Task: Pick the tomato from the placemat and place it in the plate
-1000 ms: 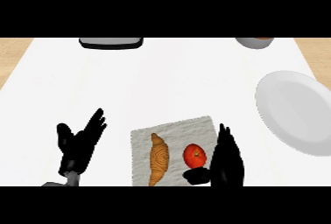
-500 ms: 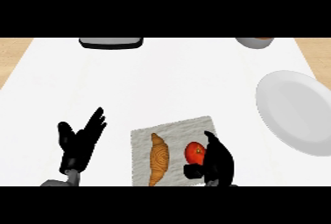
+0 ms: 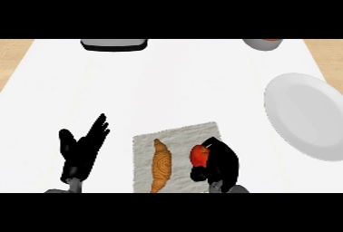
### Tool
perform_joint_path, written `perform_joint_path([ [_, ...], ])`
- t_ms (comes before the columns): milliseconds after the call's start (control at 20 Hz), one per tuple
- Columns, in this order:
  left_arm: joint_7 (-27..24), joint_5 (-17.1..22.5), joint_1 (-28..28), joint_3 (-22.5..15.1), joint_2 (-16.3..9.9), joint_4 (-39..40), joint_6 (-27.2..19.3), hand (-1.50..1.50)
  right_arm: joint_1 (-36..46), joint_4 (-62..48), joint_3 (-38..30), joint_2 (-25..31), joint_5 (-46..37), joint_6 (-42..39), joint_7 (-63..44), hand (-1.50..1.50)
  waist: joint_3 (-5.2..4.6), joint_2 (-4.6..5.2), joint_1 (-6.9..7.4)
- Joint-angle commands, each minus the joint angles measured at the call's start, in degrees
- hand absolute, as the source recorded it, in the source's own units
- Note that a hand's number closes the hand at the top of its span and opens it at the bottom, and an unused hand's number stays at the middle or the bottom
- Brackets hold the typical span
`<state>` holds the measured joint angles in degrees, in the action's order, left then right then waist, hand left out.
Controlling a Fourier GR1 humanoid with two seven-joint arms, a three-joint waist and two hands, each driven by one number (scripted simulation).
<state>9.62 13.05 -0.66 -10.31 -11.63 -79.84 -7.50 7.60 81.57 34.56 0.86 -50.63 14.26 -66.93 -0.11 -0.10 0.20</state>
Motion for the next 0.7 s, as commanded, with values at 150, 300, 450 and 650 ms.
perform_joint_path([
  [150,-0.62,-0.97,-3.71,-0.18,0.44,-2.84,-0.62,0.00,-8.77,10.99,9.22,6.25,-6.84,-0.74,6.81,1.50,0.11,-0.33,-0.47],
  [300,0.37,-0.24,-1.11,0.44,-0.11,-1.03,0.39,0.00,-9.77,14.12,19.01,13.60,-6.08,-0.76,23.69,1.50,0.20,-0.82,-0.52],
  [450,0.35,-0.49,-1.62,0.66,-0.30,-1.16,-0.02,0.00,-9.61,23.79,23.48,19.12,-9.24,4.46,31.73,1.50,0.24,-1.27,-1.31],
  [650,-0.79,-0.57,-2.03,1.14,0.42,-0.55,-0.67,0.00,-16.06,35.99,22.15,30.61,-12.66,16.01,37.32,1.50,0.23,-0.80,-2.83],
])
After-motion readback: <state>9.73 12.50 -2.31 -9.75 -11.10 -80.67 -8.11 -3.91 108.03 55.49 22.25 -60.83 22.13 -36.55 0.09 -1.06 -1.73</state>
